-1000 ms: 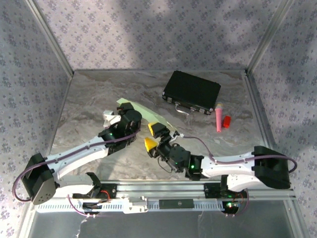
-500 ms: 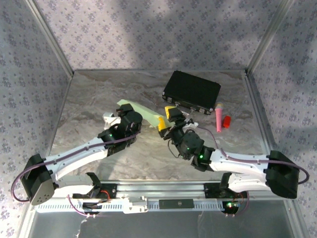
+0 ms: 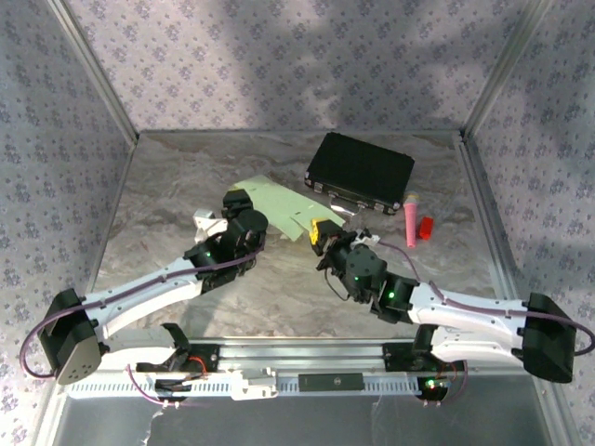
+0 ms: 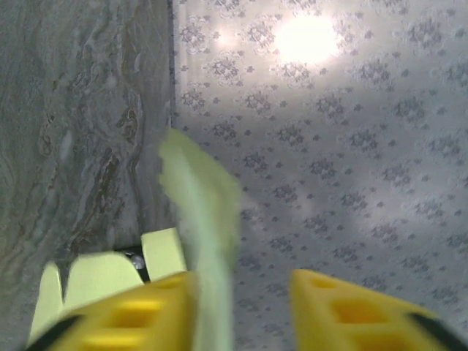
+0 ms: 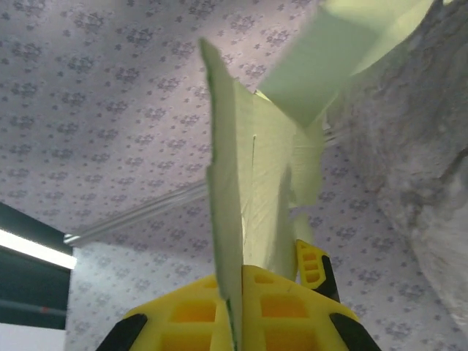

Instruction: Fold the paper box

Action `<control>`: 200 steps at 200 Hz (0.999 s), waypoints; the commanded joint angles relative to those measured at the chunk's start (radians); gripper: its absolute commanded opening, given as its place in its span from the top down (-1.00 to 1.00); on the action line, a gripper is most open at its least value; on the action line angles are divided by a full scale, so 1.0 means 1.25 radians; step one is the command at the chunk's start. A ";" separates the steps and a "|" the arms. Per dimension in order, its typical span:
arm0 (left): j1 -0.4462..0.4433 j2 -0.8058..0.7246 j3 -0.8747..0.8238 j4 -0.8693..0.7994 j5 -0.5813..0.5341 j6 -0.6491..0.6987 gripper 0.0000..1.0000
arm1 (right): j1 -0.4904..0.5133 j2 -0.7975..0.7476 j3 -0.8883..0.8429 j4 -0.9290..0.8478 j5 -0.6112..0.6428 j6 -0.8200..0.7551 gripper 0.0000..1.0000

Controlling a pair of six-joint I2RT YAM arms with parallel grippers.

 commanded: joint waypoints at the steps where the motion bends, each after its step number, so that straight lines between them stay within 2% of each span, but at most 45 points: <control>1: 0.044 -0.063 0.033 -0.014 0.087 0.189 -0.65 | -0.058 -0.037 0.023 -0.101 -0.084 0.002 1.00; 6: 0.069 -0.077 0.053 -0.076 0.143 0.202 -0.75 | -0.081 -0.046 0.027 -0.114 -0.121 -0.003 1.00; 13: 0.112 -0.091 0.089 -0.190 0.217 0.202 -0.99 | -0.113 -0.056 0.032 -0.134 -0.177 -0.013 1.00; 22: 0.178 -0.103 0.119 -0.286 0.337 0.227 -1.00 | -0.164 -0.065 0.042 -0.160 -0.264 -0.024 1.00; 31: 0.248 -0.120 0.112 -0.304 0.464 0.265 -1.00 | -0.213 -0.071 0.049 -0.166 -0.345 -0.041 1.00; 40: 0.323 -0.139 0.095 -0.327 0.589 0.260 -1.00 | -0.247 -0.079 0.055 -0.191 -0.414 -0.062 1.00; 51: 0.399 -0.169 0.058 -0.325 0.707 0.249 -1.00 | -0.284 -0.091 0.056 -0.208 -0.469 -0.063 1.00; 66: 0.467 -0.200 0.006 -0.271 0.816 0.223 -1.00 | -0.325 -0.109 0.057 -0.214 -0.519 -0.067 1.00; 83: 0.495 -0.172 -0.032 -0.206 0.935 0.191 -1.00 | -0.361 -0.115 0.076 -0.241 -0.588 -0.073 1.00; 95: 0.497 -0.122 -0.020 -0.199 0.996 0.216 -1.00 | -0.371 -0.116 0.082 -0.246 -0.605 -0.069 1.00; 112: 0.501 -0.064 -0.011 -0.160 1.038 0.318 -0.93 | -0.379 -0.120 0.087 -0.256 -0.615 -0.064 1.00; 126: 0.517 -0.036 0.014 -0.154 1.063 0.549 -0.71 | -0.395 -0.114 0.104 -0.278 -0.649 -0.064 1.00; 139: 0.509 -0.042 0.036 -0.206 1.024 0.771 -0.39 | -0.409 -0.113 0.118 -0.297 -0.668 -0.064 1.00; 158: 0.467 -0.111 -0.047 -0.148 0.981 0.943 -0.08 | -0.428 -0.120 0.141 -0.338 -0.678 -0.064 1.00; 171: 0.414 -0.185 -0.130 -0.065 0.946 1.039 0.03 | -0.444 -0.124 0.158 -0.369 -0.680 -0.065 1.00; 176: 0.370 -0.220 -0.166 -0.024 0.924 1.089 0.04 | -0.448 -0.125 0.163 -0.378 -0.677 -0.064 1.00; 200: 0.109 -0.334 -0.271 0.081 0.718 1.337 -0.23 | -0.456 -0.124 0.169 -0.388 -0.664 -0.052 1.00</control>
